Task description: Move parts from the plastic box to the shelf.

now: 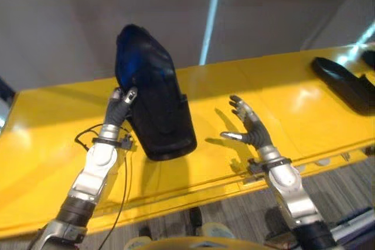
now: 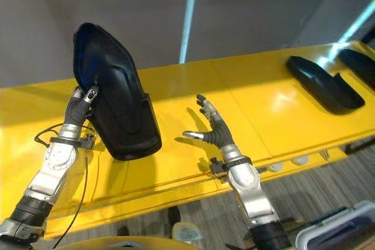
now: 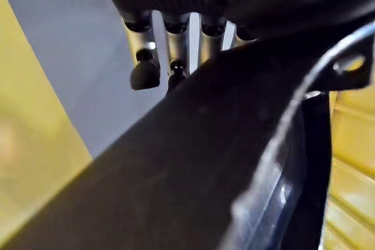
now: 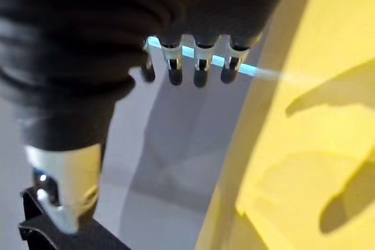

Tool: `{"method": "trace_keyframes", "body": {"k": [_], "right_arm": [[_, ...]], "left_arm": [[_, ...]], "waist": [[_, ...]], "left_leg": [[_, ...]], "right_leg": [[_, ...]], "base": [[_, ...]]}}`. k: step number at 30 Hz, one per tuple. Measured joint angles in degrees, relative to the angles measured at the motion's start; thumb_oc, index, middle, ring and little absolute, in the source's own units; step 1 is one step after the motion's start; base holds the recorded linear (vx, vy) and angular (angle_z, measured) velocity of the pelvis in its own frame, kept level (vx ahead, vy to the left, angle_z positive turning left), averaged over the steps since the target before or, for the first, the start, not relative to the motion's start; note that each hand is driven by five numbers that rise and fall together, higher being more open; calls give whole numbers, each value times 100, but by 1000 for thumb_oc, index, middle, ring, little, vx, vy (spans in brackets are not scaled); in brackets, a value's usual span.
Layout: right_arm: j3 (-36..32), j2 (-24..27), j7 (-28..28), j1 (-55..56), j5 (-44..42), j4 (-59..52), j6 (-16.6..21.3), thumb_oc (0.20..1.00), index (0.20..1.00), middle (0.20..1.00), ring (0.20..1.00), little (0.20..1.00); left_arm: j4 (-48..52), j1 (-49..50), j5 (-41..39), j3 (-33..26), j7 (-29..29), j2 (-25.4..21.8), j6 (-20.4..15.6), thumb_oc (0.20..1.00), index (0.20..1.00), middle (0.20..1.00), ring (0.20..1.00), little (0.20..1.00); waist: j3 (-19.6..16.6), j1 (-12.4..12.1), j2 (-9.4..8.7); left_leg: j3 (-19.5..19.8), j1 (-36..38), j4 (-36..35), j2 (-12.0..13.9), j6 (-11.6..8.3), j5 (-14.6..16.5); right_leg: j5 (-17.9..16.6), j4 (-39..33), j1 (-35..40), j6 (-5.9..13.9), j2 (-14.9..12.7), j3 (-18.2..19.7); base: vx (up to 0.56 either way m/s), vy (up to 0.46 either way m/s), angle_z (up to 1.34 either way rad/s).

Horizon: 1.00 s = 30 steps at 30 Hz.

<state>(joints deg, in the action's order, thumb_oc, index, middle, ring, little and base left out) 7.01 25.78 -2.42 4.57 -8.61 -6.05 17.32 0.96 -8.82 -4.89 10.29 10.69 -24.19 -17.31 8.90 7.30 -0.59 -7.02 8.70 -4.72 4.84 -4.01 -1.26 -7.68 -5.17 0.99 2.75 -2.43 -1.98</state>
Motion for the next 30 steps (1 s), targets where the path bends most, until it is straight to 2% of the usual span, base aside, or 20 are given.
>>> {"method": "trace_keyframes", "body": {"k": [4, 9, 14, 16, 19, 24, 27, 30], "right_arm": [[-400, -32, 41, 335, 2, -5, -4, 1000, 1000, 1000, 1000, 1000], [-775, 74, 262, 380, 8, -6, -2, 1000, 1000, 1000, 1000, 1000], [-1363, 58, 466, 673, 227, -27, 7, 1000, 1000, 1000, 1000, 1000], [-1402, 57, 512, 702, 227, -25, 7, 1000, 1000, 1000, 1000, 1000], [-1395, 48, 516, 727, 231, -25, 7, 1000, 1000, 1000, 1000, 1000], [-1180, -20, 487, 821, 218, -27, -3, 1000, 1000, 1000, 1000, 1000], [-884, -41, 376, 959, 169, -26, -19, 1000, 1000, 1000, 1000, 1000], [-681, -33, 358, 1024, 144, -27, -21, 1000, 1000, 1000, 1000, 1000]], "left_arm": [[8, 1, -31, 1, -81, 98, 4, 200, 200, 200, 200, 200], [8, 2, -129, 8, -158, 299, 6, 200, 200, 200, 200, 200], [-68, -34, -135, 1, -213, 368, 45, 200, 200, 200, 200, 200], [-330, -122, -184, 5, -199, 406, 95, 200, 200, 200, 200, 200], [-791, -331, -198, 67, -97, 419, 243, 200, 200, 200, 200, 200], [-1820, -1289, -289, 188, 53, 381, 506, 200, 200, 200, 200, 200], [-2252, -1804, -290, 384, 160, 371, 658, 200, 200, 200, 200, 200], [-2510, -2265, -261, 603, 180, 369, 759, 200, 200, 200, 200, 200]], "waist": [[-120, 209, 227], [-248, 232, 434], [-269, 297, 446], [-299, 327, 448], [-339, 496, 396], [-412, 715, 233], [-408, 883, 229], [-396, 886, 247]], "left_leg": [[-92, 55, 1, -15, 28, 59], [-125, 113, -20, 22, 21, 68], [-154, 145, -34, 46, -30, 157], [-193, 121, -35, 45, -31, 156], [-265, 80, -35, 42, -33, 146], [-582, -171, -35, -9, 39, 70], [-623, -280, -35, -28, 40, 70], [-642, -460, -35, -39, -1, 30]], "right_leg": [[-38, -1, -9, 60, -9, 49], [-31, -1, 21, 56, 46, 108], [5, -1, 5, 5, 74, 149], [5, -1, -39, 5, 72, 159], [1, -1, -133, 10, 79, 214], [-109, -1, -531, 75, 64, 446], [-156, -1, -659, 76, 48, 459], [-289, -1, -864, 65, 40, 451]], "base": [[41, -22, -11], [21, 16, -7], [6, 12, -3], [3, 17, -14], [-2, 11, -20], [-37, 19, -32], [-52, 10, -10], [-85, -2, -5]]}}
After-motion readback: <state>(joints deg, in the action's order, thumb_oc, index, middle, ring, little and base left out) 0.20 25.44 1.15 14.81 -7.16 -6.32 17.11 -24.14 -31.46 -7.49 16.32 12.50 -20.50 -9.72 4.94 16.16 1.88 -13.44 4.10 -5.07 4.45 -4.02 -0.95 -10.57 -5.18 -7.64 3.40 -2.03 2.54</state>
